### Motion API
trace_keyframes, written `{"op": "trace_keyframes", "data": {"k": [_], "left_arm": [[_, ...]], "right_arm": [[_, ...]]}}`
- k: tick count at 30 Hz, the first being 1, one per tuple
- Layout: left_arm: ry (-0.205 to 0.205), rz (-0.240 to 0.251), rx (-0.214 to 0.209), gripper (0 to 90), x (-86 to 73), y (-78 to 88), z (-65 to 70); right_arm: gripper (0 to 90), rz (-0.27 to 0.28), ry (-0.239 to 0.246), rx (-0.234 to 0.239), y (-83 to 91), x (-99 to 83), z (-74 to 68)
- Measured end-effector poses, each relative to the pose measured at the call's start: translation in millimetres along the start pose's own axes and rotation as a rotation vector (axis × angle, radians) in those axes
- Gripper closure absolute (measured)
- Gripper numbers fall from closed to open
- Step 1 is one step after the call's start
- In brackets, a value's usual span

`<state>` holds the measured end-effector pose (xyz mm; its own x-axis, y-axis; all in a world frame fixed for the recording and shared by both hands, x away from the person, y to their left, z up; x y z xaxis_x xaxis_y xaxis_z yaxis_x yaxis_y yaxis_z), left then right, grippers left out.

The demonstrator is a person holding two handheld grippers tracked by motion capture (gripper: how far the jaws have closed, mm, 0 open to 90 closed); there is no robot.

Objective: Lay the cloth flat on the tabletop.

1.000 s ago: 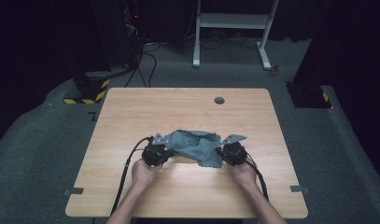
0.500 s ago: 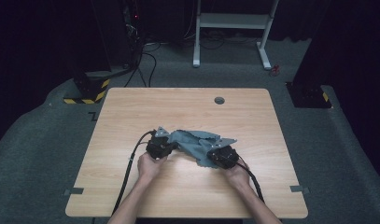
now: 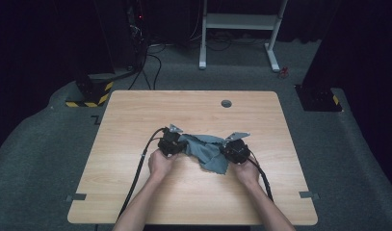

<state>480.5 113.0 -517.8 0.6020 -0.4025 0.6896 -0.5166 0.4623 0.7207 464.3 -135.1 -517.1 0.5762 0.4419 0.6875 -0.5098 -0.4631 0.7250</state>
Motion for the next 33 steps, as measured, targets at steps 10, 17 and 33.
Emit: {"op": "trace_keyframes", "data": {"k": [10,17,33], "left_arm": [[-0.046,0.057,0.042,68.4,-26.8,36.1,26.9],[-0.048,0.034,0.024,65.2,-28.9,21.0,31.6],[-0.031,0.034,-0.042,88.7,-20.5,25.6,29.1]], "right_arm": [[73.2,0.046,0.065,0.081,23.3,-24.4,-32.2],[67.6,0.027,0.062,0.059,19.2,-33.5,-32.7],[89.6,-0.007,0.113,0.021,19.0,-39.6,-34.6]]}}
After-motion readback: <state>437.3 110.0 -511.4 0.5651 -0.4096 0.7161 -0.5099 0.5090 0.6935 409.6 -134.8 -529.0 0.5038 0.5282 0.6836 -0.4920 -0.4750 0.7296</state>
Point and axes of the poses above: each handheld gripper's, and its own axes: y roughly backward along the jaws, x roughly out of its top, z roughly to its right, the point moved 2 cm from there along -y, roughly forward along the jaws, and after that the axes turned 4 degrees about -y, right-handed, at the moved point
